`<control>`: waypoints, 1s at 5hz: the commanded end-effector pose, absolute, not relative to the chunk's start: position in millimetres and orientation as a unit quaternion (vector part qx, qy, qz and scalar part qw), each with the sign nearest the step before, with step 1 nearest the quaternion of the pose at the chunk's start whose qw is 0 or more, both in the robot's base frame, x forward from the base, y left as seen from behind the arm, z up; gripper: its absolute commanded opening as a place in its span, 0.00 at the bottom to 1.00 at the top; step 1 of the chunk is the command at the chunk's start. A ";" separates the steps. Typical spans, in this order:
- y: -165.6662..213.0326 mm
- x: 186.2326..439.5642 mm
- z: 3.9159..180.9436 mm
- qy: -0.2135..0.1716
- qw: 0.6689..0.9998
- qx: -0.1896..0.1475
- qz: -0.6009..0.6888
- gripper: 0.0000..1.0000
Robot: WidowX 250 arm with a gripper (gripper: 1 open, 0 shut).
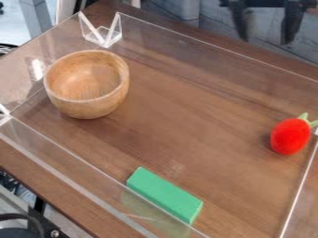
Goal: Move the red fruit to the right
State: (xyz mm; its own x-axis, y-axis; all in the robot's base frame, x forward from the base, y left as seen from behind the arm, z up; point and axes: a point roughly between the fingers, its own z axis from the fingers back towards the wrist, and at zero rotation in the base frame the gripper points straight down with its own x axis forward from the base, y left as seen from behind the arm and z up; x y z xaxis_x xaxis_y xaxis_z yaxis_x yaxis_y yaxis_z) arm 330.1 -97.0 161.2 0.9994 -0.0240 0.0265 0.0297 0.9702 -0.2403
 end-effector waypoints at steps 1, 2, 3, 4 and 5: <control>-102.4 347.4 159.0 -0.039 0.991 -0.127 -0.008 0.00; -102.0 355.1 140.8 -0.037 0.992 -0.123 0.013 0.00; -101.1 350.2 142.5 -0.034 0.992 -0.122 0.015 1.00; -99.3 344.4 146.1 -0.032 0.992 -0.121 0.019 1.00; -98.5 341.8 131.1 -0.031 0.992 -0.120 0.030 1.00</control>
State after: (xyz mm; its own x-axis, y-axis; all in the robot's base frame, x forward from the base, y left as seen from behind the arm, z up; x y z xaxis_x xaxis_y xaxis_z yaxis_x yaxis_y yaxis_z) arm 339.7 -97.8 105.2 0.9973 0.0701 -0.0219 -0.0732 0.9722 -0.2224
